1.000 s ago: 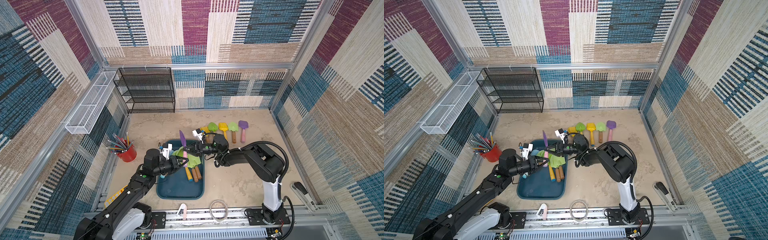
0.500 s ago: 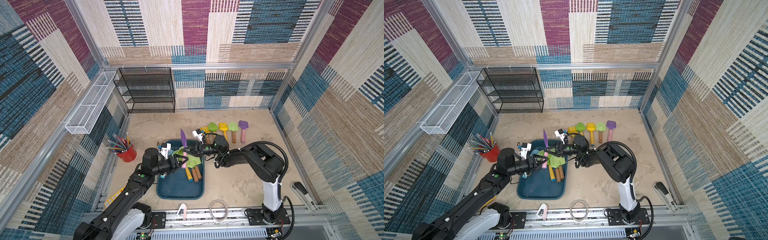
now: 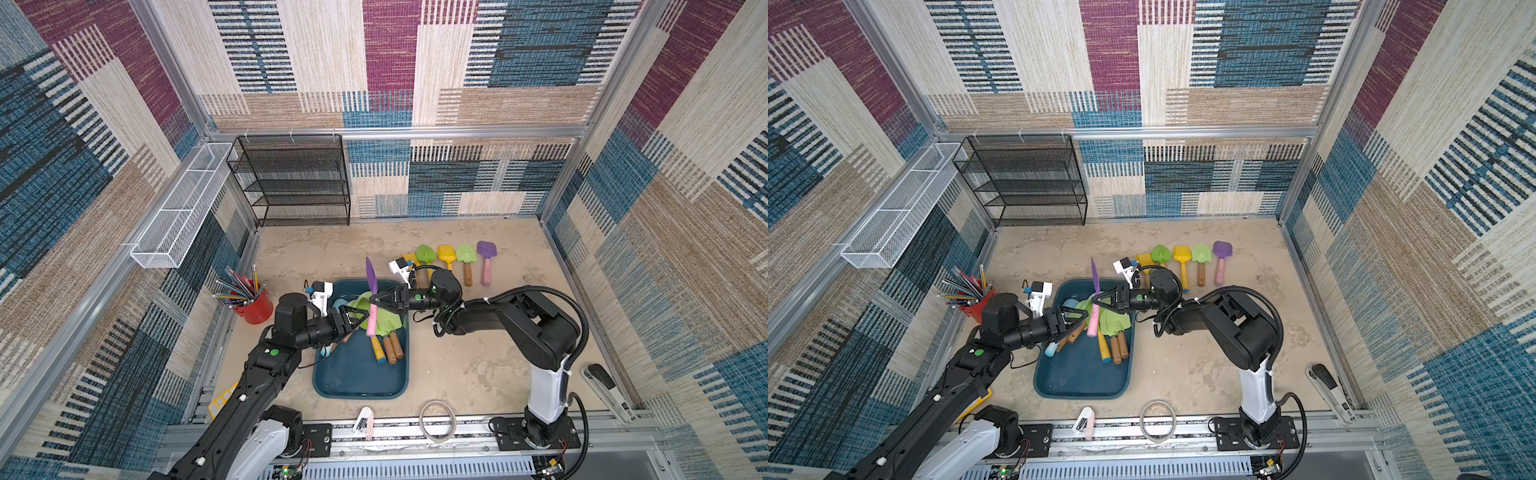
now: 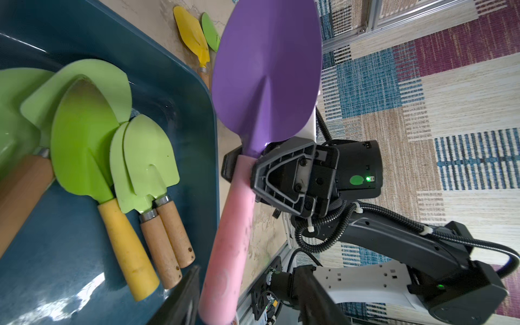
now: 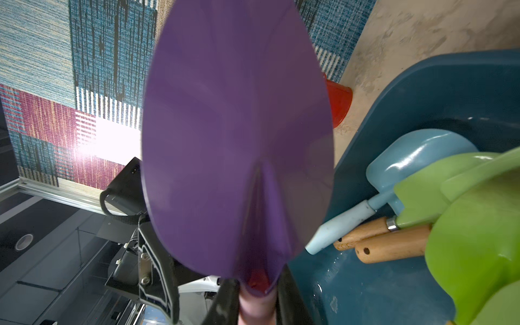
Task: Take the shovel out of the storage box
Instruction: Place the shovel at the center of the board.
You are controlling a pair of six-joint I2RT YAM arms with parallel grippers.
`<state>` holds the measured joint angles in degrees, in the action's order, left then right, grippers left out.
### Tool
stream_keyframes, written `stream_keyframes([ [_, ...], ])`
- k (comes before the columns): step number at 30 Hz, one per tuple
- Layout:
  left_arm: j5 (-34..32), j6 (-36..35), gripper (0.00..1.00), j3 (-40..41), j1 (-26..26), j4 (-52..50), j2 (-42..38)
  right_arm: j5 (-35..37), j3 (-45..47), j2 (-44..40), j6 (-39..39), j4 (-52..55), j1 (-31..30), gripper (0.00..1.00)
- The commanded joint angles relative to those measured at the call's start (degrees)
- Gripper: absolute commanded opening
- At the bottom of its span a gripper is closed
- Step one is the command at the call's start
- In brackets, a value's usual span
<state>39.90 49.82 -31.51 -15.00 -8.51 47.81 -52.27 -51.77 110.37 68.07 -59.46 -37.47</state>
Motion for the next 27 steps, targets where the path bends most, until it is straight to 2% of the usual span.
stream_keyframes([
  [1, -2.80, -4.68, 0.59, -0.90, 0.29, -5.06, 0.15, 0.76, 0.98, -2.11, -3.56, 2.87, 1.35, 0.16],
  [9, -6.24, -8.80, 0.59, -3.60, 0.16, -10.48, 3.18, 1.28, 3.26, -8.62, -10.26, 15.17, 7.51, 0.17],
  [12, -9.56, -10.45, 0.60, -4.96, -0.10, -13.03, 4.24, 1.82, 4.22, -12.17, -13.84, 21.09, 10.67, 0.17],
  [20, -12.86, -12.30, 0.60, -6.02, -3.10, -14.07, 8.49, 9.35, -0.18, -21.72, -29.77, 48.67, 18.73, 0.17],
  [27, -13.34, -12.38, 0.60, -6.81, -6.21, -11.41, 12.58, 20.52, -0.97, -28.96, -37.28, 62.23, 28.40, 0.18],
])
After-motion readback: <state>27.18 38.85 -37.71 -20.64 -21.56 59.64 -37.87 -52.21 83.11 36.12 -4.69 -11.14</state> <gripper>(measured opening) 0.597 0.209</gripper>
